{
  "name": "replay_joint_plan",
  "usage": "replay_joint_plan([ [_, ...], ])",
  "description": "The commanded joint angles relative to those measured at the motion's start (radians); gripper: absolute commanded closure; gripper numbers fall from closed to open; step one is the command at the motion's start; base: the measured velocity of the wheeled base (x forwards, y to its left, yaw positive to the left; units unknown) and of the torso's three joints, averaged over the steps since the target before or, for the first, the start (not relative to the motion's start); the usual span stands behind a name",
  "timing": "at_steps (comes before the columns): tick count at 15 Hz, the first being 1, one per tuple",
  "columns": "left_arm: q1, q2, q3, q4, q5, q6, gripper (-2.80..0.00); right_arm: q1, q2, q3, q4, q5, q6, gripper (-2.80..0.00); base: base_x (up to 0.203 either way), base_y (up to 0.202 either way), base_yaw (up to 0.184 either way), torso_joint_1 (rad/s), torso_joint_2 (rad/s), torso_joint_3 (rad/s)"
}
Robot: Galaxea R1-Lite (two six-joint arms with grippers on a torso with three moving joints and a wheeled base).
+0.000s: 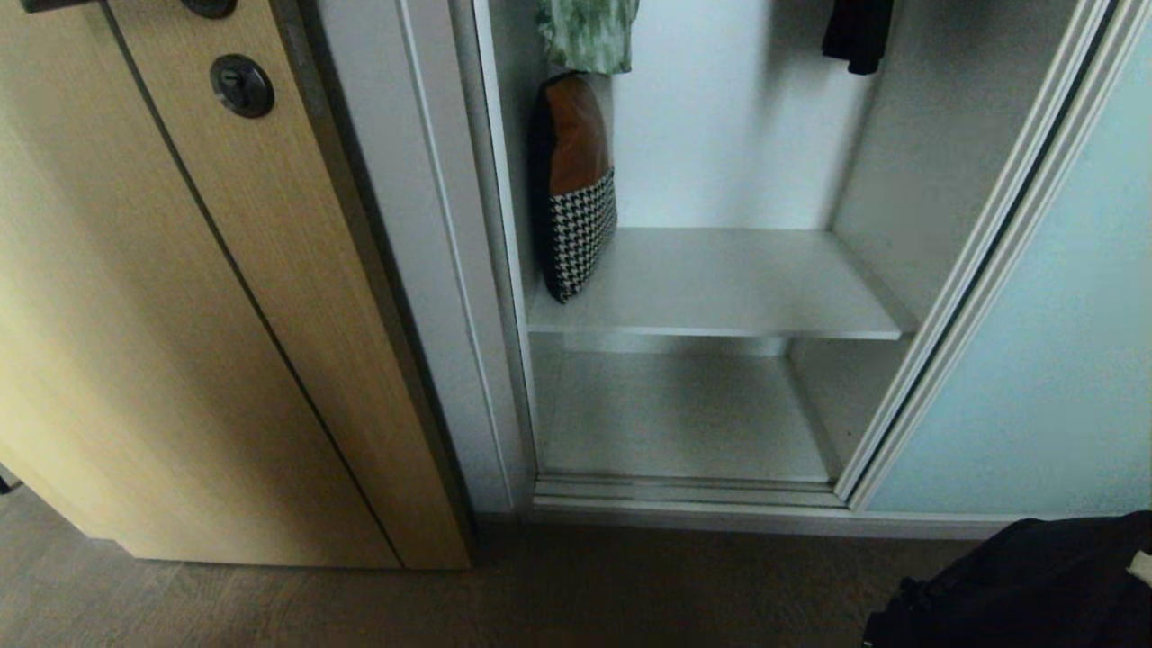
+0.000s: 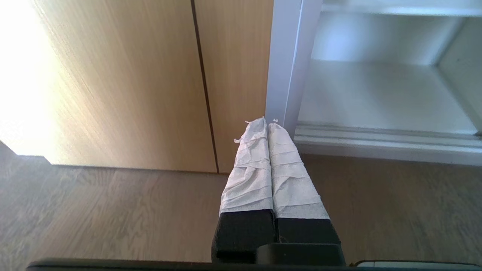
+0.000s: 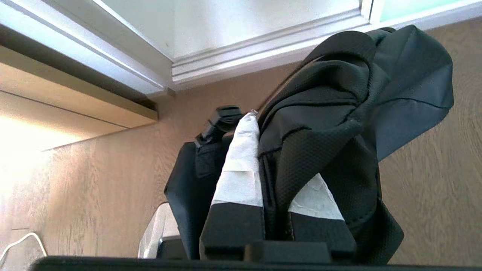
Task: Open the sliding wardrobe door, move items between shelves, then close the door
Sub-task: Place the bag on the lower shelf
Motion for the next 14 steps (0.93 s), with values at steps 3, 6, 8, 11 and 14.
replay_joint_plan([
  [3, 0.001, 0.002, 0.000, -0.001, 0.000, -0.002, 0.00, 0.000, 0.008, 0.001, 0.001, 0.001, 0.002, 0.00, 0.000, 0.000, 0.000, 0.002, 0.00, -0.183],
  [6, 0.001, 0.002, 0.000, -0.001, 0.001, -0.002, 0.00, 0.000, 0.014, 0.004, 0.001, 0.001, 0.002, 0.00, 0.000, 0.000, 0.000, 0.004, 0.00, -0.196],
  [8, 0.001, 0.002, 0.000, -0.001, 0.000, -0.003, 0.00, 0.000, 0.015, 0.004, 0.001, 0.003, 0.002, 0.00, 0.000, 0.000, 0.000, 0.003, 0.00, -0.192],
  [11, 0.001, 0.002, 0.000, -0.001, 0.000, -0.002, 0.00, 0.000, 0.016, 0.004, 0.000, 0.003, 0.002, 0.00, 0.000, 0.000, 0.000, 0.005, 0.01, -0.195],
  [14, 0.000, 0.002, 0.000, -0.001, 0.000, -0.002, 0.00, -0.001, 0.025, 0.010, -0.009, 0.003, 0.004, 0.00, 0.000, 0.000, 0.000, 0.006, 0.00, -0.197],
])
